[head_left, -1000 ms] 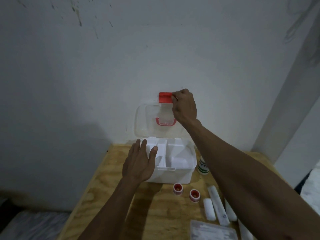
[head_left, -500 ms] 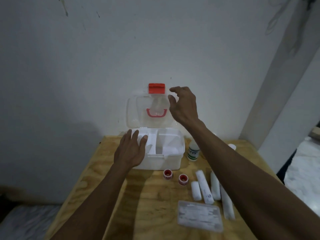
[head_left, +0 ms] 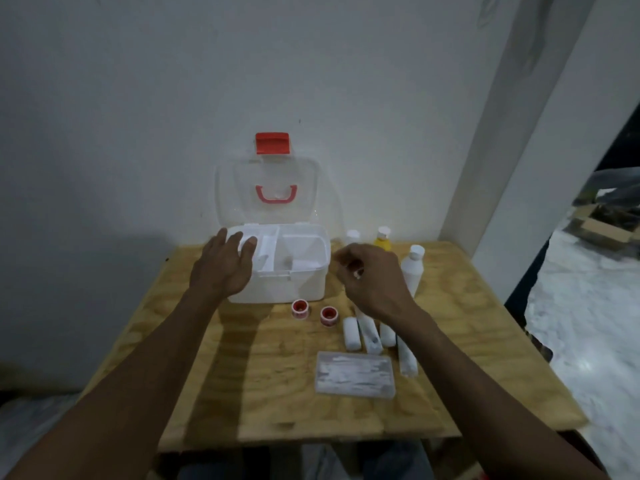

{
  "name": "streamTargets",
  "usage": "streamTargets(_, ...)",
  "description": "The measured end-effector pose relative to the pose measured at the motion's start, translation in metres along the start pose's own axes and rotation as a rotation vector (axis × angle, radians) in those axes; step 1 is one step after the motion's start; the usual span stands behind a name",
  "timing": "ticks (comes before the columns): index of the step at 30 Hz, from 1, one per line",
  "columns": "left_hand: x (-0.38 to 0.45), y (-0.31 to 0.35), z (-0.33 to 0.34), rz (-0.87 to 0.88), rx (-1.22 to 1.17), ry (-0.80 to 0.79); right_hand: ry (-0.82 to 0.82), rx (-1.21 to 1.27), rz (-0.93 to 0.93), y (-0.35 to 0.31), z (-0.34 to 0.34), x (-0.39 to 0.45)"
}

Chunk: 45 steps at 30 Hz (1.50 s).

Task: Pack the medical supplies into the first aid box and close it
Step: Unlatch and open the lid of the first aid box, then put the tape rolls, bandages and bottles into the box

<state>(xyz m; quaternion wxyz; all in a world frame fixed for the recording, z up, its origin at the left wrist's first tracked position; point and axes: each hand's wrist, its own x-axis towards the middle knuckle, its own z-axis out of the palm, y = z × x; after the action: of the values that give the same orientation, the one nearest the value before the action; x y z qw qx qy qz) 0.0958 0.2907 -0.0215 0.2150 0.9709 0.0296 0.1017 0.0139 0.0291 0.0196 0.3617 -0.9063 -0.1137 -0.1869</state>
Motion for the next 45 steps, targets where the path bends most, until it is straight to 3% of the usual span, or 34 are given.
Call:
streamTargets(6,0.000,0.002,0.000,-0.010,-0.007,0.004,-0.678,-0.130,0.000,0.003,-0.002,-0.048)
streamTargets(15,-0.002,0.003,0.000,-0.011,-0.006,0.011,-0.829,-0.293,-0.033,-0.009,0.007,-0.059)
streamTargets(19,-0.003,0.003,-0.001,-0.016,-0.018,0.017,-0.754,-0.347,-0.089,-0.011,0.012,-0.058)
streamTargets(22,-0.003,0.003,0.000,-0.012,-0.037,0.020,-0.656,-0.240,-0.079,-0.017,0.010,-0.047)
streamTargets(29,-0.007,0.003,0.000,0.007,-0.063,0.058,-0.107,0.026,0.027,-0.052,0.002,0.034)
streamTargets(32,-0.006,0.002,0.001,0.005,-0.062,0.058,0.028,0.032,0.110,-0.058,0.016,0.077)
streamTargets(36,-0.008,0.001,0.002,-0.006,-0.062,0.053,0.033,-0.014,0.189,-0.060,0.040,0.109)
streamTargets(45,-0.008,0.001,0.002,0.007,-0.070,0.066,-0.150,-0.189,0.297,-0.034,0.092,0.112)
